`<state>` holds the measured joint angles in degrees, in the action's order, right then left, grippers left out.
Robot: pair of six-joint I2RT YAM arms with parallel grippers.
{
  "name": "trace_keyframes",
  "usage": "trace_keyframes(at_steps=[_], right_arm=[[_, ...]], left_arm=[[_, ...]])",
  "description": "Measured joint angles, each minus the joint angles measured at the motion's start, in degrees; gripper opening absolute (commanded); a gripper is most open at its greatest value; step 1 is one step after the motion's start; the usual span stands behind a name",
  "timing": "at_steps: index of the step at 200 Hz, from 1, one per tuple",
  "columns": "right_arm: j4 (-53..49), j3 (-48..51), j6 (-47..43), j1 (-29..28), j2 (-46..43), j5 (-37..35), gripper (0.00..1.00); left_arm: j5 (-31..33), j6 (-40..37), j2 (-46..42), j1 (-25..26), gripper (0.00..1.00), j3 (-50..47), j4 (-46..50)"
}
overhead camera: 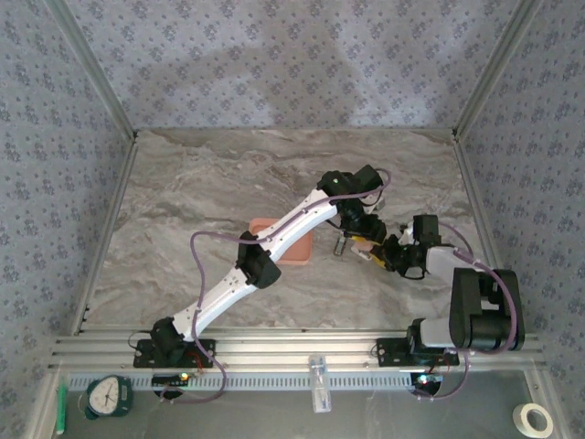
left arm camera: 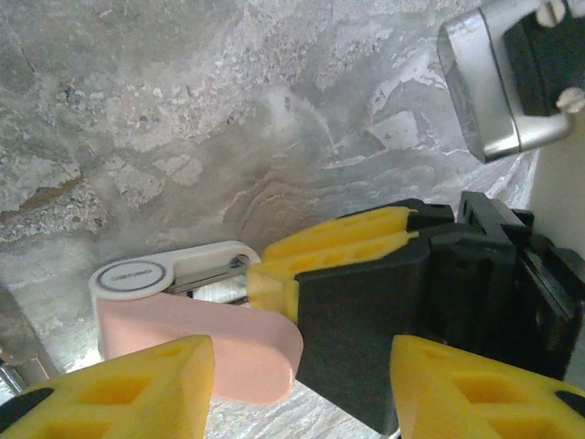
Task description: Load the staples into the stapler
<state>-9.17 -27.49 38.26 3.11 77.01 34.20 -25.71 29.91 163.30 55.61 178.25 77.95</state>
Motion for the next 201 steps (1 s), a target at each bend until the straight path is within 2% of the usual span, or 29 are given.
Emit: trace_keyframes(at_steps=[23, 35, 50, 103, 162, 201], right_arm=[[-4.37, -0.59, -0.42, 0.59, -3.5, -0.48, 0.32], [-6.8, -1.53, -0.5, 0.9, -5.25, -0.79, 0.37], [-9.66, -2.82, -1.55, 1.05, -7.02, -1.38, 0.38], [-17.25, -5.84, -3.02, 1.05, -12.04, -2.97, 0.45], [-17.4, -8.85, -3.15, -1.22, -9.9, -3.37, 0.5], [-16.94, -9.49, -3.48, -2.97, -6.36, -4.13, 0.5]], left_arm=[[2.54, -0.02, -0.11, -0.17, 0.54, 0.0, 0.13], [5.03, -0.15, -0.5, -0.37, 0.55, 0.0, 0.9], [8.7, -0.9, -1.73, -0.61, 0.56, -0.02, 2.64], [21.64, -5.01, -13.09, -1.95, 0.59, -0.02, 11.02], [29.94, -8.52, -22.73, -2.32, 0.6, 0.09, 14.19], [35.63, -10.43, -34.99, -5.03, 0.6, -16.2, 14.21]])
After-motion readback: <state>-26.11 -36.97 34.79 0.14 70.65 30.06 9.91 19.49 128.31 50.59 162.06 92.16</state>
